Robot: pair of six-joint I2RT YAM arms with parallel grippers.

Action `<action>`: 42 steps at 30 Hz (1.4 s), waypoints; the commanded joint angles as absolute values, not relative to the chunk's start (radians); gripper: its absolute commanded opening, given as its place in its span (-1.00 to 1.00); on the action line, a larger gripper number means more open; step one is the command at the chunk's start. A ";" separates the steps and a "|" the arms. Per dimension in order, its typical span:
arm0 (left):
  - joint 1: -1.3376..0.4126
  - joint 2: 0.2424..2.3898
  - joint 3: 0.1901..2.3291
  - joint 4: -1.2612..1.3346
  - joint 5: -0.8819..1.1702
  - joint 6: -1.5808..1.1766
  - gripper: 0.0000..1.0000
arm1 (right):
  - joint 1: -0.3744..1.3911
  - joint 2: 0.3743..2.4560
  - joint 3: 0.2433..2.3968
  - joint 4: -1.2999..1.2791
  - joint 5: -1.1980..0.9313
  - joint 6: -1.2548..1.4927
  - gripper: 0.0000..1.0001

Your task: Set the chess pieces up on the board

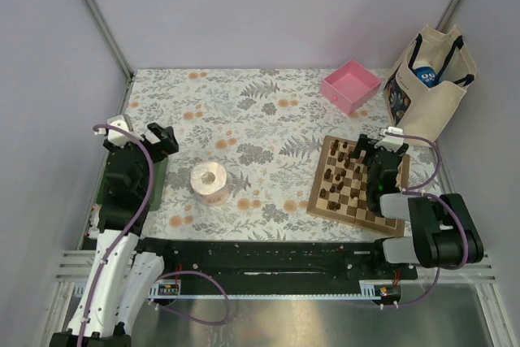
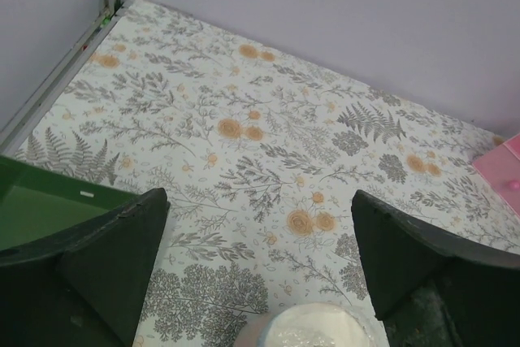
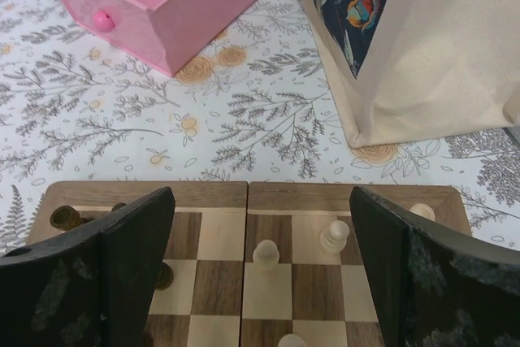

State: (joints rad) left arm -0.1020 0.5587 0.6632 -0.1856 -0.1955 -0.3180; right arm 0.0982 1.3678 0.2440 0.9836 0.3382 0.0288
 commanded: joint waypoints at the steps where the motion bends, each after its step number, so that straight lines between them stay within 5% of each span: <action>1: -0.101 0.592 0.702 -0.205 -0.313 -0.403 0.98 | 0.109 1.231 0.285 0.871 0.405 0.035 0.97; 6: -0.101 0.548 0.749 -0.345 -0.380 -0.579 0.98 | 0.114 0.873 0.478 0.441 0.432 0.121 0.97; 9: -0.100 0.506 0.746 -0.306 -0.219 -0.490 0.98 | 0.114 0.795 0.706 0.081 0.436 0.244 0.97; 13: -0.101 0.508 0.810 -0.327 0.067 -0.407 0.98 | 0.114 0.767 0.911 -0.210 0.153 0.278 0.97; 16: -0.164 0.543 0.844 -0.339 0.294 -0.456 0.98 | 0.115 0.626 0.855 -0.185 -0.172 0.432 0.97; 27: -1.153 0.804 0.825 -0.339 -0.437 -0.457 0.98 | 0.115 0.614 0.946 -0.431 -0.405 0.399 0.97; 36: -1.238 1.058 0.635 -0.313 -0.446 -0.868 0.98 | 0.115 0.591 0.948 -0.494 -0.410 0.408 0.97; 42: -1.063 1.118 0.529 -0.221 -0.344 -0.859 0.98 | 0.115 0.606 0.942 -0.500 -0.385 0.428 0.97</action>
State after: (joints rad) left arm -1.1740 1.1107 0.5591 -0.3260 -0.3794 -0.8135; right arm 0.1112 0.5949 0.9146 -0.4915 -0.3843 0.4137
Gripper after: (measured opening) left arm 0.988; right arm 0.986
